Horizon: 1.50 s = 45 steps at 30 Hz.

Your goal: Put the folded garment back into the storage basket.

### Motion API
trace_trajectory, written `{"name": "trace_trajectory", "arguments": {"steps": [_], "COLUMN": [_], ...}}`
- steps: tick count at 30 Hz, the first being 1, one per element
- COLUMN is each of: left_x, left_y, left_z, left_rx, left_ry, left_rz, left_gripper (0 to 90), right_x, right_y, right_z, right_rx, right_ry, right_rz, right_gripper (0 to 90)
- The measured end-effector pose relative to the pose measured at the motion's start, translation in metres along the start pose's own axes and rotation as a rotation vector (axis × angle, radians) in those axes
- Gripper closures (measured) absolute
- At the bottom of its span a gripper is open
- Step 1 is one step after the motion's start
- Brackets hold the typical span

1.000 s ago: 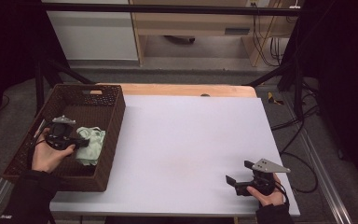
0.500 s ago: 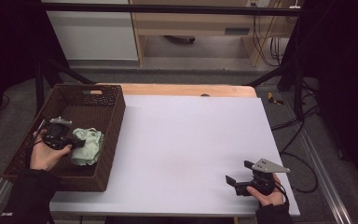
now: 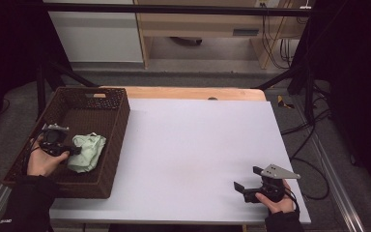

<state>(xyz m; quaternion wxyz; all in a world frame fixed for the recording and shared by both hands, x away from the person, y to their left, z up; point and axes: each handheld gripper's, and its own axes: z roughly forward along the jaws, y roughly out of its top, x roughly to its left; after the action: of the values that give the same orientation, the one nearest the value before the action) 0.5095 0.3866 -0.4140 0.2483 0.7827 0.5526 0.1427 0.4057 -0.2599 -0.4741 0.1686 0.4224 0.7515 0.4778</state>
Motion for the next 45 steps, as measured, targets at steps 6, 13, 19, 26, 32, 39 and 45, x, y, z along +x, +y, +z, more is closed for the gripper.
{"name": "trace_trajectory", "arguments": {"steps": [6,13,19,26,32,39,45], "left_x": [0.004,0.006,0.001,-0.012,-0.027,-0.048,-0.066], "left_y": [-0.002,-0.004,-0.001,0.003,0.007,0.014,0.019], "left_z": [-0.004,-0.012,-0.025,-0.042,-0.051,-0.061,-0.069], "left_rx": [-0.057,-0.148,-0.252,-0.355,-0.403,-0.458,-0.497], "left_ry": [0.035,0.034,-0.028,-0.103,-0.133,-0.167,-0.201], "left_rz": [-0.031,-0.054,-0.065,-0.025,0.023,0.066,0.116], "left_gripper": [65.5,35.3,17.9,6.2,3.0,2.6,2.3], "right_x": [0.000,0.000,0.000,0.000,0.000,0.000,0.000], "right_y": [0.000,0.000,0.000,0.000,0.000,0.000,0.000], "right_z": [0.000,0.000,0.000,0.000,-0.001,-0.001,-0.001], "right_rx": [0.001,-0.001,-0.001,-0.003,-0.005,-0.005,-0.006], "right_ry": [0.000,-0.001,0.000,0.000,0.001,0.003,0.005], "right_rz": [0.001,0.001,0.000,-0.002,-0.005,-0.004,-0.008], "right_gripper": [1.2,1.2,1.2,1.2,1.1,1.1,1.0]}}
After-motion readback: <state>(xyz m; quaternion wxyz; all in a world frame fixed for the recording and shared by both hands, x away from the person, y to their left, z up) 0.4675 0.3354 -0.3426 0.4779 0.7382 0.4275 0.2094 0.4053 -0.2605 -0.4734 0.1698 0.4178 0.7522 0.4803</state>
